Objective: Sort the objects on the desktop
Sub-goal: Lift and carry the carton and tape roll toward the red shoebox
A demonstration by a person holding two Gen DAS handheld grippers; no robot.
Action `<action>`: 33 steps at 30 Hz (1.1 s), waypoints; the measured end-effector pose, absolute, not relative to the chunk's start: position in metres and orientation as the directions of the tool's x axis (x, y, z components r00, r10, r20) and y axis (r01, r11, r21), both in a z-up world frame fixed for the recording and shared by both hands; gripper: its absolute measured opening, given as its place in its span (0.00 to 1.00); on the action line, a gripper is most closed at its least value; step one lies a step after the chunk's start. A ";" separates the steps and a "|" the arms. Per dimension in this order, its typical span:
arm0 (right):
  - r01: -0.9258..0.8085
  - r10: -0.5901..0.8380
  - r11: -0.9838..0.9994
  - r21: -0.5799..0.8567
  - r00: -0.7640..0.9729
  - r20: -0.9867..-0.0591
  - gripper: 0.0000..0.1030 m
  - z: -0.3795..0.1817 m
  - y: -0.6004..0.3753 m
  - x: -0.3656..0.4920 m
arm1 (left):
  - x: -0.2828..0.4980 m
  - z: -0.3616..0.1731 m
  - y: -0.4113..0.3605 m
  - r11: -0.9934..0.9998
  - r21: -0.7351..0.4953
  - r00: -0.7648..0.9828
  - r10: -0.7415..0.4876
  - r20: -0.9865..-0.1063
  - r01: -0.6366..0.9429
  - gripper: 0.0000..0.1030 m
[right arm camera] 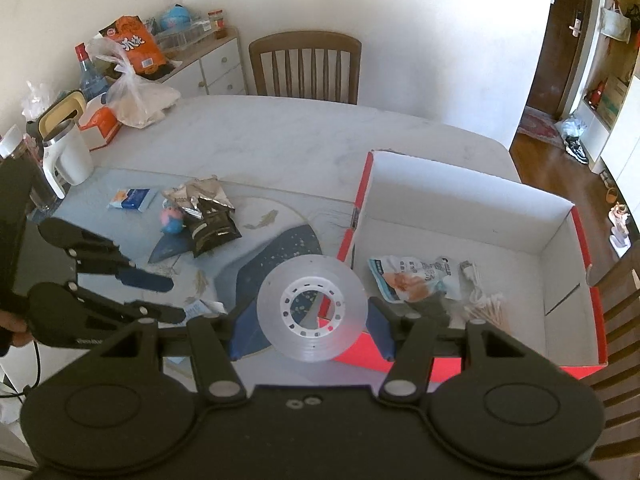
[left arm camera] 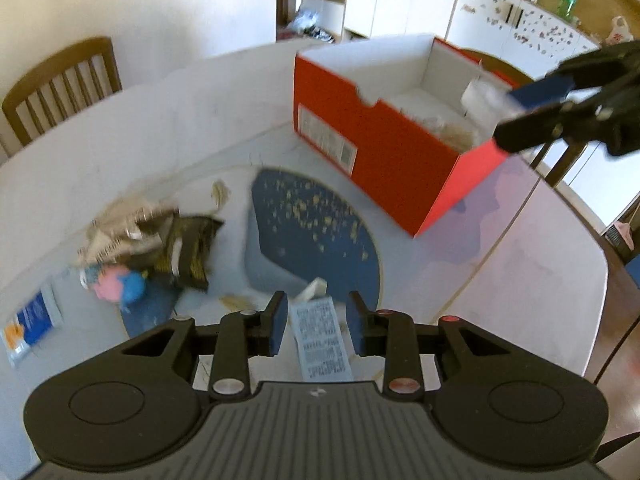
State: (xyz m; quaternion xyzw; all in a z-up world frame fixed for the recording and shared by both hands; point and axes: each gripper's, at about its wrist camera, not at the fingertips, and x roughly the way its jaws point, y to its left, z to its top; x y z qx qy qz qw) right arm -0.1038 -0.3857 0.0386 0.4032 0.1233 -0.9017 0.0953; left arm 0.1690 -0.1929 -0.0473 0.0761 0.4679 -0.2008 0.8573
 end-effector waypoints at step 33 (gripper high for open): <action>0.166 0.010 -0.974 -0.154 -0.647 -0.762 0.57 0.043 -0.351 -0.116 | 0.176 -0.105 -0.210 0.941 -0.001 0.471 -0.171 -0.865 0.339 0.31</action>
